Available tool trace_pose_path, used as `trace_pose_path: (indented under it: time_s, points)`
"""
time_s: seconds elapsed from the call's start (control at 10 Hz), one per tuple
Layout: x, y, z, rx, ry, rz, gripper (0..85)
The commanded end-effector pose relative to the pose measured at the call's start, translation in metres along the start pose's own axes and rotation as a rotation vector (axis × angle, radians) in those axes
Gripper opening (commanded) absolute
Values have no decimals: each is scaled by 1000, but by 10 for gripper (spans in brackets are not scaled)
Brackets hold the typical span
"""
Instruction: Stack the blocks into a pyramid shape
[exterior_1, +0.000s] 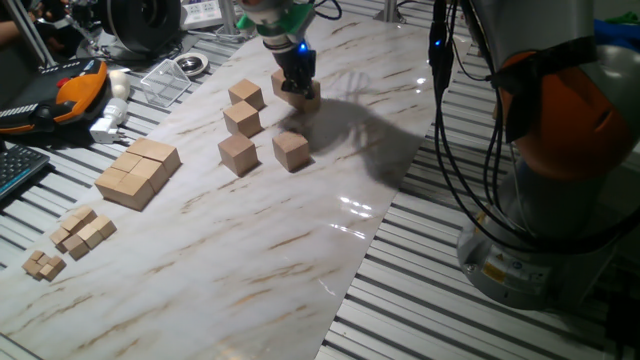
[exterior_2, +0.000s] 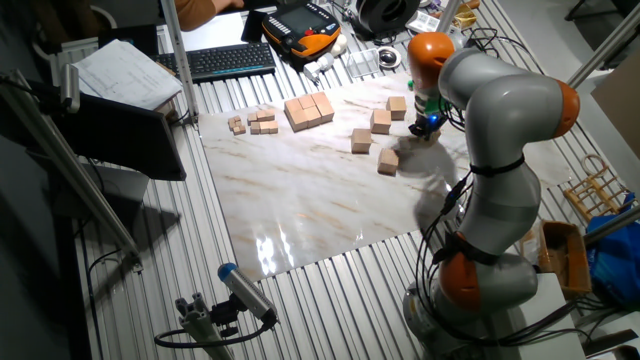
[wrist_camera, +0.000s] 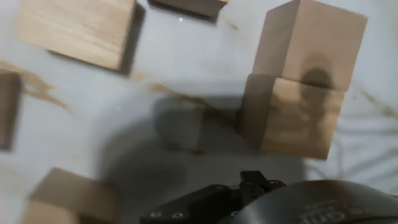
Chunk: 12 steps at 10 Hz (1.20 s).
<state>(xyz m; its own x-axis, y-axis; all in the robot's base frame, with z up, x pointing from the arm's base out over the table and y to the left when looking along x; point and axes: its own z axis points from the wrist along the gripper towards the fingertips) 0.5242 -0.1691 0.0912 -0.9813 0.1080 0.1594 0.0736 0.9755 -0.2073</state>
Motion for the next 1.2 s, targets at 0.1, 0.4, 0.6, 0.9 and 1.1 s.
trace_pose_path:
  time_s: [0.1,0.4,0.6,0.9,1.1]
  points:
    - [8,30,-15,-49,18,73,0]
    - [22,62,-35,-99,32,183,340]
    - [25,75,-36,-120,27,221,510]
    - [27,84,-34,-165,29,242,510]
    - [29,85,-30,-174,26,255,510]
